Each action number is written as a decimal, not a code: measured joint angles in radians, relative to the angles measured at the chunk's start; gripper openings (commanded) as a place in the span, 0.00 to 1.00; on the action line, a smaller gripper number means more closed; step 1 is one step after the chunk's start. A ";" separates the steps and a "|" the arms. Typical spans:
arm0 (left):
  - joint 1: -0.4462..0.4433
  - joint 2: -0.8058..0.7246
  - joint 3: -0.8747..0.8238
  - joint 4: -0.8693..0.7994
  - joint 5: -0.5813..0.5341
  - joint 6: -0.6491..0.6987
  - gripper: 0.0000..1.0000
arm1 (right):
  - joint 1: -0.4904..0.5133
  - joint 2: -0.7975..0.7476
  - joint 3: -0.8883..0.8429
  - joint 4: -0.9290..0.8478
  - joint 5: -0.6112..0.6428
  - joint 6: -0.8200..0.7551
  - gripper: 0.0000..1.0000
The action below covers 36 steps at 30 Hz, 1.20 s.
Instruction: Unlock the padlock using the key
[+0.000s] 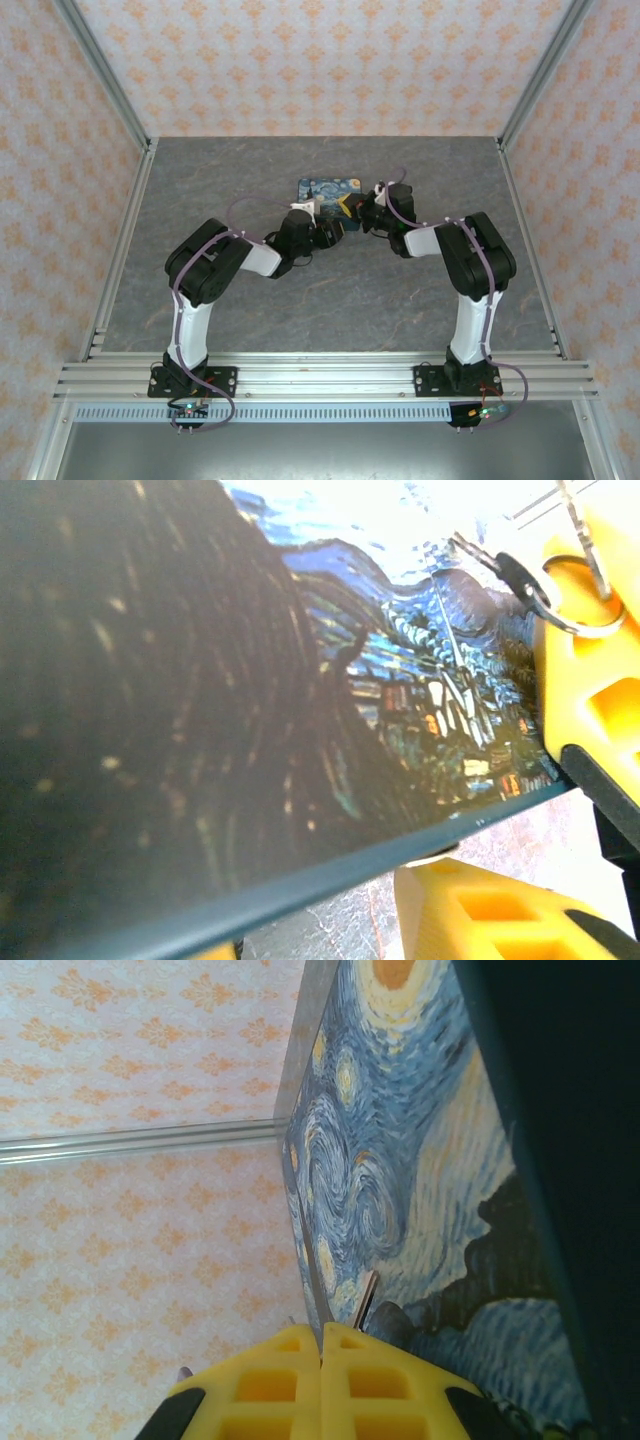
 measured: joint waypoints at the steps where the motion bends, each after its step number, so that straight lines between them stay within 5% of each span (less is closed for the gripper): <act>1: -0.001 0.003 0.005 0.000 -0.005 -0.003 0.44 | 0.000 0.002 0.000 0.003 0.000 0.000 0.00; 5: -0.007 0.015 0.018 0.002 -0.031 -0.008 0.38 | 0.000 0.005 0.000 0.011 0.000 0.001 0.00; 12: -0.007 0.033 0.025 0.011 -0.052 -0.023 0.11 | -0.001 0.013 0.000 0.031 0.003 0.003 0.00; 15: -0.012 0.040 0.027 0.008 -0.052 -0.026 0.10 | -0.001 0.016 0.000 0.035 0.003 0.003 0.00; 20: -0.014 0.045 0.034 0.019 -0.038 -0.034 0.33 | -0.001 0.018 0.001 0.040 0.002 0.004 0.00; 36: -0.019 -0.082 -0.074 -0.037 -0.055 -0.018 0.58 | -0.010 0.024 0.095 -0.035 -0.005 0.024 0.00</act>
